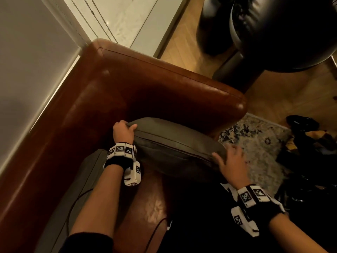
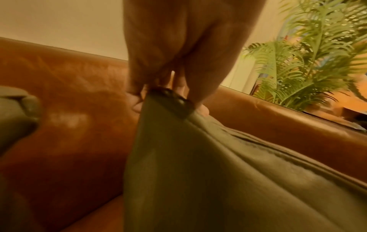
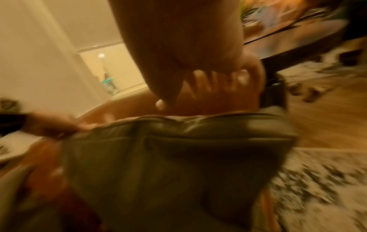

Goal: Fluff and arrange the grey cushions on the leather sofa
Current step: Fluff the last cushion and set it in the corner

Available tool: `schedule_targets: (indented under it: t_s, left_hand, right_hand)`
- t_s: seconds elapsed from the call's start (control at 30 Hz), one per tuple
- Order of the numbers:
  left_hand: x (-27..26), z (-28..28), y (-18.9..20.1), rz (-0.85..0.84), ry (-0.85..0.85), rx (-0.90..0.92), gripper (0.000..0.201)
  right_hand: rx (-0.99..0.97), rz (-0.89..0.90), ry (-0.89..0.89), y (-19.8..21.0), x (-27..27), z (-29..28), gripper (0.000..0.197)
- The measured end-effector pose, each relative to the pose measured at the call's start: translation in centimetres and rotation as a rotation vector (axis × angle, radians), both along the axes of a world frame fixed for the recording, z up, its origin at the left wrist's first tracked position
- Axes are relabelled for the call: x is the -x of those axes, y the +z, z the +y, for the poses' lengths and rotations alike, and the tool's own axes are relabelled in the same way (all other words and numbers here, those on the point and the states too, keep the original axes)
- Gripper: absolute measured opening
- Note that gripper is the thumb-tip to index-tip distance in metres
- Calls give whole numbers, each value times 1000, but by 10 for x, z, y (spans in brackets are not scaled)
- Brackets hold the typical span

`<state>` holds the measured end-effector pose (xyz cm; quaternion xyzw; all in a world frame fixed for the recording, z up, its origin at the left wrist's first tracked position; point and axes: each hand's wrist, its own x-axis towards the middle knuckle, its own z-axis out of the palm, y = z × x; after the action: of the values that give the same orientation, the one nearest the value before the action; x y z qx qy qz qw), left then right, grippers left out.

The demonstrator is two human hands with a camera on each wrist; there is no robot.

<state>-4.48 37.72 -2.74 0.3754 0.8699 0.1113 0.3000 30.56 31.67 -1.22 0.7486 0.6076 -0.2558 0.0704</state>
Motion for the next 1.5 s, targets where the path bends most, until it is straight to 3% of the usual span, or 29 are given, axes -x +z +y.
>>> schedule_targets:
  t_s: [0.07,0.13,0.17,0.3,0.37,0.43,0.53,0.87,1.0,1.13,1.27,1.4,1.5]
  left_hand:
    - [3,-4,-2,-18,28,-122,31]
    - [4,-8,-5,-25,20,-218,27]
    - [3,-8,-7,-26,17,-253,26]
    - [-1,13,-4,77,-37,-287,29]
    - [10,28,5,184,-58,-276,31]
    - [25,38,10,264,-107,-261,31]
    - [36,44,5,286,-162,-229,31]
    - [38,42,-27,209,-106,-172,26]
    - [38,44,-26,184,-107,-164,30]
    - [33,34,-23,2,-38,-235,38]
    - [23,19,-21,-44,31,-386,49]
    - [17,15,-18,-32,-46,-480,11]
    - [19,18,-21,-46,-130,-493,16]
  right_hand:
    - [306,101,-275,7,-21,8,58]
    - [425,240,-434,5,-33,16,54]
    - [393,246,-415,3,-28,17,52]
    - [-124,320,-127,-7,14,14,37]
    - [-226,334,-161,-4,10,28,40]
    - [-267,315,-264,-4,-8,40,53]
    - [-272,272,-259,-2,-15,52,62]
    - [-142,192,-314,-32,1,62,53]
    - [-305,-26,-50,-11,24,69,32]
    - [-441,210,280,3,135,77,45]
    - [-94,411,447,-6,240,72,54]
    - [-122,207,641,-46,221,46,55]
    - [-161,53,509,-68,154,33,54]
